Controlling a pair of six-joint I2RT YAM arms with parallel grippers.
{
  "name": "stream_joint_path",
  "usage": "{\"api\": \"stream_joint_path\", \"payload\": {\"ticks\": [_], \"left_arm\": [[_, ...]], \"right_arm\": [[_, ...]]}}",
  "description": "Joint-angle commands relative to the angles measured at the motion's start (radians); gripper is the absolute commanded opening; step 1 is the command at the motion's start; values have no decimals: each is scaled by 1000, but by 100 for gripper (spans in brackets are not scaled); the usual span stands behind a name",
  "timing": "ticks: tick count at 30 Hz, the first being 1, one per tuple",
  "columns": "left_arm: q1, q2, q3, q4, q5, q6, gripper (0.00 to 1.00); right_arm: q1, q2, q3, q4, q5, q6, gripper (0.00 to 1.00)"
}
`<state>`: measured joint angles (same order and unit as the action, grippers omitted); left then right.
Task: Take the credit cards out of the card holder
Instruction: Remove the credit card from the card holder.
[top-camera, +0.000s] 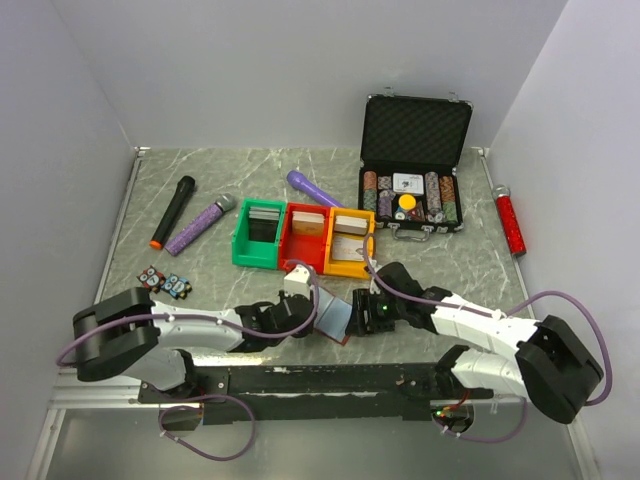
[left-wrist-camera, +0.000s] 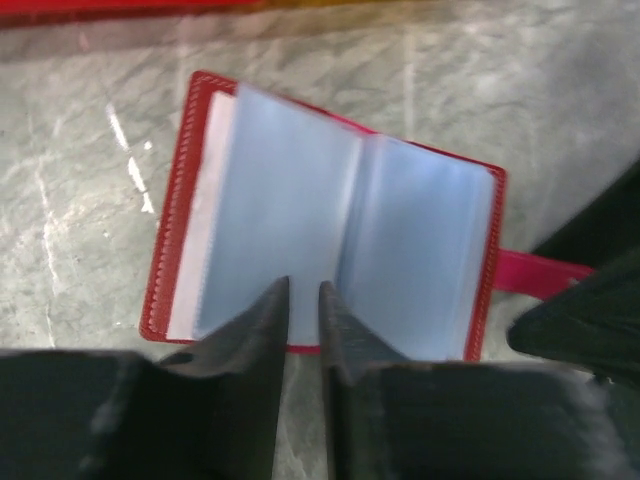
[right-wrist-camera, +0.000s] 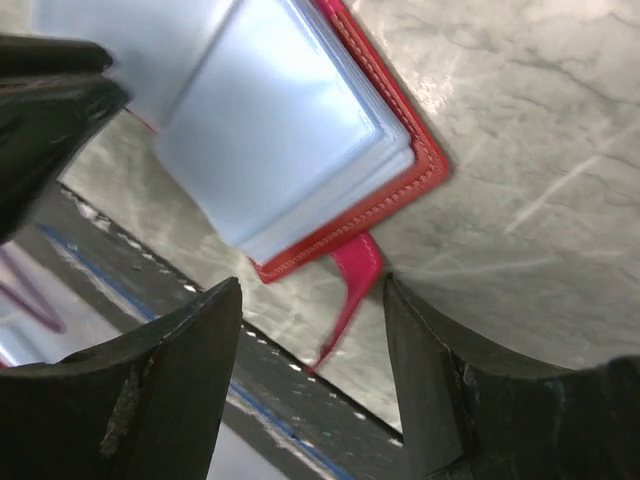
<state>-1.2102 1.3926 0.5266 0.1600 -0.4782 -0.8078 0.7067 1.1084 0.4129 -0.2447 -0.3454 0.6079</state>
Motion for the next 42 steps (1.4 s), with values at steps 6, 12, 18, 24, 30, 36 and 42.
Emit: {"api": "stream_joint_path", "payload": {"ticks": [6, 12, 18, 24, 30, 36, 42], "left_arm": [[21, 57, -28, 15, 27, -71, 1], [21, 43, -80, 26, 53, -122, 1], [20, 6, -135, 32, 82, -172, 1], [1, -49, -168, -10, 67, -221, 1], [-25, -96, -180, -82, 40, -286, 1], [-48, -101, -174, -100, 23, -310, 1], [-66, -171, -154, -158, -28, -307, 1]], "right_arm": [[-12, 2, -36, 50, 37, 66, 68], [-13, 71, -45, 142, -30, 102, 65], [-13, 148, -45, 237, -87, 136, 61], [-13, 182, -20, 240, -90, 132, 45], [-13, 212, -14, 267, -116, 124, 25], [-13, 246, 0, 286, -127, 115, 19], [-12, 196, 27, 225, -101, 64, 0]]}}
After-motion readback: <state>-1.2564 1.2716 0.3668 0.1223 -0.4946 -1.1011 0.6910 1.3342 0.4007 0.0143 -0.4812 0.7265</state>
